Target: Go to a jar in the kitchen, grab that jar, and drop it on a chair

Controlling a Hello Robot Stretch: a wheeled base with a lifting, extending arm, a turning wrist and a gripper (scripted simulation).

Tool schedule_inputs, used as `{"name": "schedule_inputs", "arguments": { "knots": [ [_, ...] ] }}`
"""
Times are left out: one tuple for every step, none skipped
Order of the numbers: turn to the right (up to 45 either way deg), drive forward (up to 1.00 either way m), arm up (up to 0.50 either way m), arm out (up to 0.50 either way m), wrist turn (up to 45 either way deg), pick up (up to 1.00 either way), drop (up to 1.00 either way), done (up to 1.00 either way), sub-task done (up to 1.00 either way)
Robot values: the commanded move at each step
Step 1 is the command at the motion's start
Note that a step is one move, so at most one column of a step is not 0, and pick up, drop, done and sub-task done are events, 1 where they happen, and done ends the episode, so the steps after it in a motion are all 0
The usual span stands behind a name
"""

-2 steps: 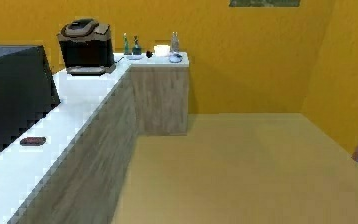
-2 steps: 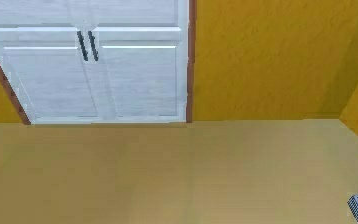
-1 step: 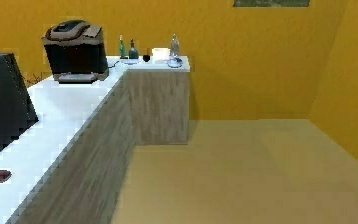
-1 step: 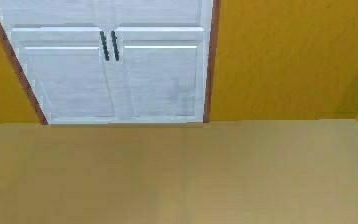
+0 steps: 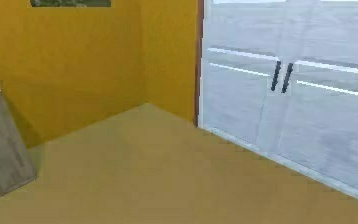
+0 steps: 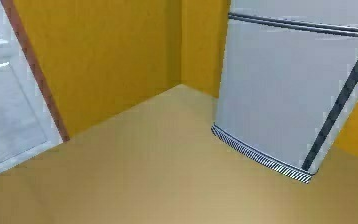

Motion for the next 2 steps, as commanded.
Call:
{"name": "schedule_inputs", "arguments": {
  "knots": [
    [42.0,0.0,0.0,0.0,0.0,0.0,0.0,0.0,0.0],
    [0.0,0.05,0.0,0.0,0.0,0.0,0.0,0.0,0.0]
  ]
}}
